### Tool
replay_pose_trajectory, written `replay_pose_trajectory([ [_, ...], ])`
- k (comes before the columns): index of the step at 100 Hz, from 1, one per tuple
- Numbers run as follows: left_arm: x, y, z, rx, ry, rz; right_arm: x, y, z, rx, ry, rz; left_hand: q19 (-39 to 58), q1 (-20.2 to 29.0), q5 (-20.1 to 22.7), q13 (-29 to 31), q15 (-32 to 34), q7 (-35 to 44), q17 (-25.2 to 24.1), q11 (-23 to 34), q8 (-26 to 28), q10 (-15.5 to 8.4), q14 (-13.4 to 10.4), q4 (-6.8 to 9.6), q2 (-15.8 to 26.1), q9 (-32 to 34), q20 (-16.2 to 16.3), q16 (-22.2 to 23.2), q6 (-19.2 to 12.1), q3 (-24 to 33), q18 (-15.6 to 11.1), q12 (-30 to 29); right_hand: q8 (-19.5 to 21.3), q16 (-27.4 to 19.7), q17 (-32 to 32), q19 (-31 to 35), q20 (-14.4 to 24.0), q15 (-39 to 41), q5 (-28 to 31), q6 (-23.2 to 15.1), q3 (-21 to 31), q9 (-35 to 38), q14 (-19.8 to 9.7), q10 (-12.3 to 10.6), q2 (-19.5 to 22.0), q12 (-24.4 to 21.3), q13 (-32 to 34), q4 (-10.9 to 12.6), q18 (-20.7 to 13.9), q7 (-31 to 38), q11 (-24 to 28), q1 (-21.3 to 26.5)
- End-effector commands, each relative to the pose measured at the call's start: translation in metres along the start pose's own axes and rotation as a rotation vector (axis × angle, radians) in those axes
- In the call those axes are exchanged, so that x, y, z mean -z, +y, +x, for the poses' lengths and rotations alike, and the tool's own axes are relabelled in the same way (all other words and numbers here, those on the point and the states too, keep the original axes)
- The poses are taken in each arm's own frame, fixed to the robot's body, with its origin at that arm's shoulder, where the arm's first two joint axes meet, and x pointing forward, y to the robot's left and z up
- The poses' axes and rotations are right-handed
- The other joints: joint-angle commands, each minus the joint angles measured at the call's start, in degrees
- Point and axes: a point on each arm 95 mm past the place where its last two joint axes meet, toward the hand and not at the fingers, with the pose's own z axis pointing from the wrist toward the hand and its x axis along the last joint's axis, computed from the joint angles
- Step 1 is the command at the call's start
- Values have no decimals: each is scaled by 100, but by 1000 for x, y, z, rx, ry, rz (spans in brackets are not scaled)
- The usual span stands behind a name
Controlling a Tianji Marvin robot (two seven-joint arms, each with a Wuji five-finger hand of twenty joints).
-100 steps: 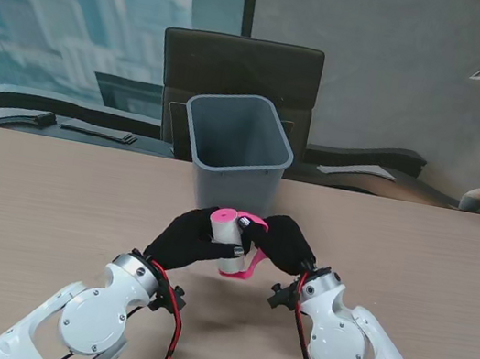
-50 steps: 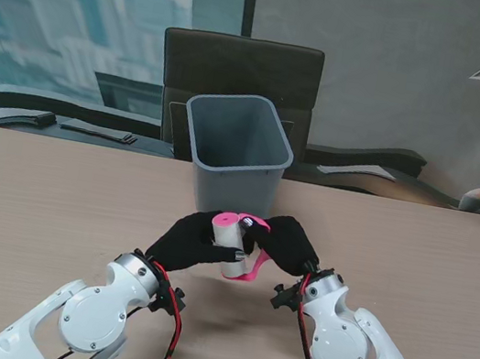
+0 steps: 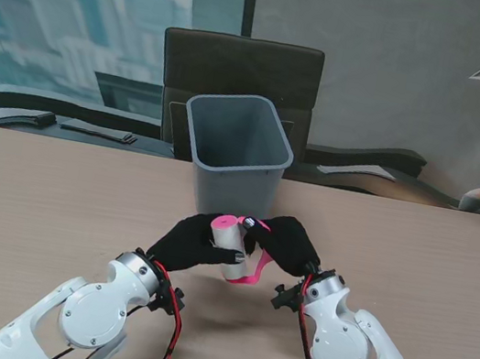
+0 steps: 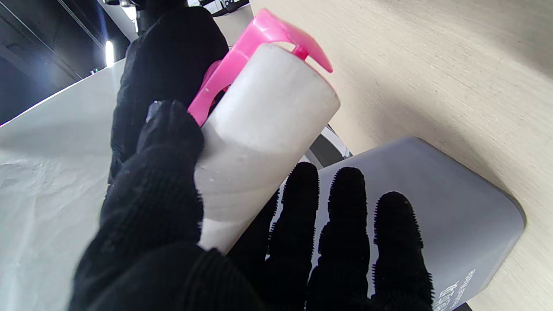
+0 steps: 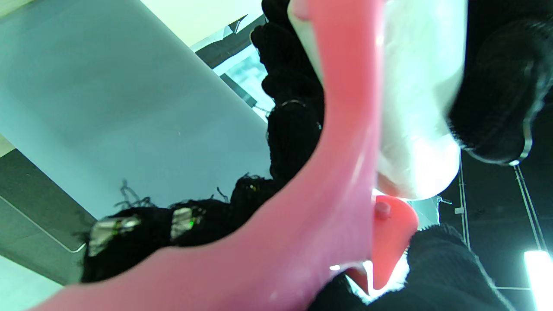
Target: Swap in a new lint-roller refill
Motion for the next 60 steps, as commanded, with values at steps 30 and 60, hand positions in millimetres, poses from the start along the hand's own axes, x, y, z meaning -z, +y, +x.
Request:
replay_pose_trajectory([
  [30, 3, 6, -4, 18, -12, -43, -1, -1, 8, -10, 25, -4, 158, 789, 474, -7, 87, 1163, -23, 11, 184, -37, -60, 363, 715, -9, -60, 79, -765, 607, -107, 142, -21, 160, 289, 1139, 51, 702, 293, 679, -30, 443, -1221, 810, 110, 41, -177, 263, -846, 17, 459, 151],
  [60, 6, 8, -3, 52, -23, -61, -1, -2, 8, -8, 25, -3, 160, 761, 501, 14, 81, 1154, -13, 0, 199, -26, -41, 358, 720, 27, -57, 81, -758, 628, -97, 145, -18, 164, 290, 1139, 49, 700, 293, 679, 0, 442, -1239, 795, 34, 41, -176, 272, -861, 16, 467, 180],
])
